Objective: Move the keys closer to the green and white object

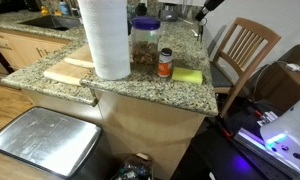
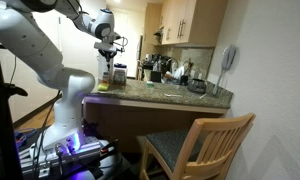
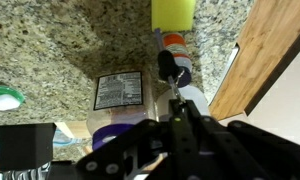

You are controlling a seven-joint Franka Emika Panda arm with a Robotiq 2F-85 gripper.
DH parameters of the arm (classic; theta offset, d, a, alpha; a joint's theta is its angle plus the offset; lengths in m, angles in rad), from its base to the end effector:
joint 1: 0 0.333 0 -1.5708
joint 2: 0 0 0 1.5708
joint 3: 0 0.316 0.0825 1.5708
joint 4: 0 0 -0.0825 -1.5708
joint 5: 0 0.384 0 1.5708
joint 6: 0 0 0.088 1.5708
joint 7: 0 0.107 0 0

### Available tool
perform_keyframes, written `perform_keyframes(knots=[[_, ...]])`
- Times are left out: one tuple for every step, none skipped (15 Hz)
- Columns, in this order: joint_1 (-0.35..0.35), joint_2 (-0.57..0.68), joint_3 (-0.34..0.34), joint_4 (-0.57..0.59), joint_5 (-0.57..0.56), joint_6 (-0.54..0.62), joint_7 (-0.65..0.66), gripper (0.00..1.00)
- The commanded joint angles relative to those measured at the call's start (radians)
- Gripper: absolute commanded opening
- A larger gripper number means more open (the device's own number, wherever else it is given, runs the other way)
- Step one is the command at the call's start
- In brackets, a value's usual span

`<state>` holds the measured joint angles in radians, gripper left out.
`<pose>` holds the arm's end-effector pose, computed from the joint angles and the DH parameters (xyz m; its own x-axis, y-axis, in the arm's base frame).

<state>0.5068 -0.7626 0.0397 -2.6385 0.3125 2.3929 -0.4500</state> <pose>0.3072 0.1916 0.5324 0.5844 0.6094 0.5358 0.7376 -0.6742 -0.0377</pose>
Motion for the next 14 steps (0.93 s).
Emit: perform_keyframes(knots=[[0.002, -0.007, -0.003, 0.002, -0.005, -0.001, 0.007, 0.02], [-0.022, 0.019, 0.010, -0.006, -0.032, 0.028, 0.012, 0.02], [-0.069, 0.056, 0.011, -0.010, -0.057, 0.095, 0.031, 0.02], [-0.100, 0.083, -0.001, -0.012, -0.069, 0.151, 0.058, 0.02], [-0.117, 0.123, -0.045, -0.003, -0.068, 0.194, 0.058, 0.02], [-0.143, 0.159, -0.064, 0.002, -0.074, 0.243, 0.069, 0.02], [-0.170, 0.209, -0.092, 0.018, -0.074, 0.288, 0.072, 0.02], [-0.187, 0.259, -0.118, 0.030, -0.068, 0.338, 0.079, 0.02], [-0.214, 0.319, -0.140, 0.047, -0.073, 0.390, 0.088, 0.02], [-0.231, 0.367, -0.156, 0.062, -0.069, 0.422, 0.109, 0.02], [-0.250, 0.405, -0.153, 0.079, -0.065, 0.441, 0.152, 0.02], [-0.217, 0.300, -0.159, 0.020, -0.069, 0.395, 0.101, 0.08], [-0.234, 0.343, -0.164, 0.036, -0.066, 0.416, 0.117, 0.08], [-0.243, 0.375, -0.162, 0.050, -0.065, 0.428, 0.128, 0.08]])
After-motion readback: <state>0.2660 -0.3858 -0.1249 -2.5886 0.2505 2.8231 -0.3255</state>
